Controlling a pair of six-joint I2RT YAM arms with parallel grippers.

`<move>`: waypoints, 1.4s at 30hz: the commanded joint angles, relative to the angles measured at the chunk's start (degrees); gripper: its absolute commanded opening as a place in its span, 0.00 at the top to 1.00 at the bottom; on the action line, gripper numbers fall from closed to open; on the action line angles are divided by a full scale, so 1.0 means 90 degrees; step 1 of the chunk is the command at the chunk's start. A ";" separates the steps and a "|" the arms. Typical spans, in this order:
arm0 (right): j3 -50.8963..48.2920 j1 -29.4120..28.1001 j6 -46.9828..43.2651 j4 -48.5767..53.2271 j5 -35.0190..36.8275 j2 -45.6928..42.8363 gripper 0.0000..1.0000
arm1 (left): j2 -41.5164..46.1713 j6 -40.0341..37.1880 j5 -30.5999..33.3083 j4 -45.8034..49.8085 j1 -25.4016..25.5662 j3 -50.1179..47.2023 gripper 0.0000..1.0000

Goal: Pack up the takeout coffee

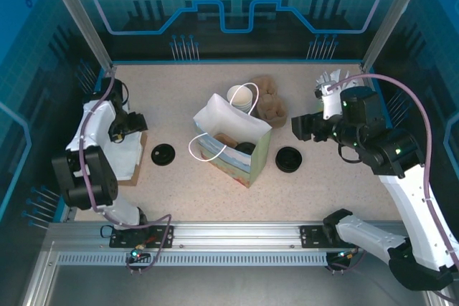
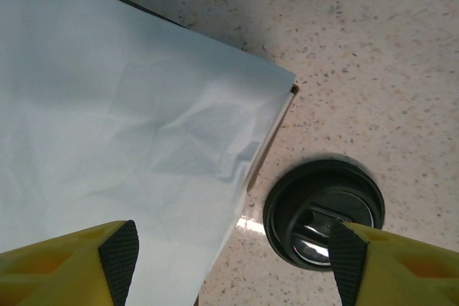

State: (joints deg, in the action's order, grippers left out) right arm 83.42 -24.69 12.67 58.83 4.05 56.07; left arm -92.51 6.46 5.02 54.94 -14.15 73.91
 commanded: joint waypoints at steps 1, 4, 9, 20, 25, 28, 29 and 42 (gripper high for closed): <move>-0.0141 0.0116 0.0086 -0.0189 -0.0100 -0.0048 0.18 | -0.0404 0.0140 0.0341 -0.0099 0.0016 0.0433 0.26; -0.0218 0.0145 0.0097 -0.0225 -0.0124 -0.0056 0.18 | -0.0789 0.0425 0.0918 -0.0082 0.0224 0.0717 0.26; -0.0283 0.0203 0.0077 -0.0255 -0.0150 -0.0039 0.18 | -0.1443 0.0933 0.1633 -0.0003 0.0602 0.1163 0.25; -0.0376 0.0350 -0.0030 -0.0267 -0.0245 -0.0019 0.18 | -0.2104 0.1786 0.2232 0.0089 0.0889 0.1419 0.25; -0.0430 0.0414 -0.0030 -0.0315 -0.0333 -0.0001 0.18 | -0.2124 0.1770 0.2227 0.0063 0.0908 0.1433 0.35; -0.0442 0.0441 -0.0011 -0.0325 -0.0372 0.0010 0.18 | -0.2124 0.1724 0.2188 0.0065 0.0908 0.1436 0.45; -0.0442 0.0444 -0.0011 -0.0325 -0.0382 0.0010 0.18 | -0.2123 0.1716 0.2180 0.0067 0.0908 0.1436 0.46; -0.0459 0.0479 0.0028 -0.0320 -0.0431 0.0009 0.18 | -0.1842 0.1594 0.2040 0.0135 0.0908 0.1549 0.79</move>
State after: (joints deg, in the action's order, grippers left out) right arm 79.81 -21.30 12.67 57.71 1.02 56.25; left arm -110.96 21.02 23.57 54.85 -6.20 86.08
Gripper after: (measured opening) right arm 0.820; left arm 0.223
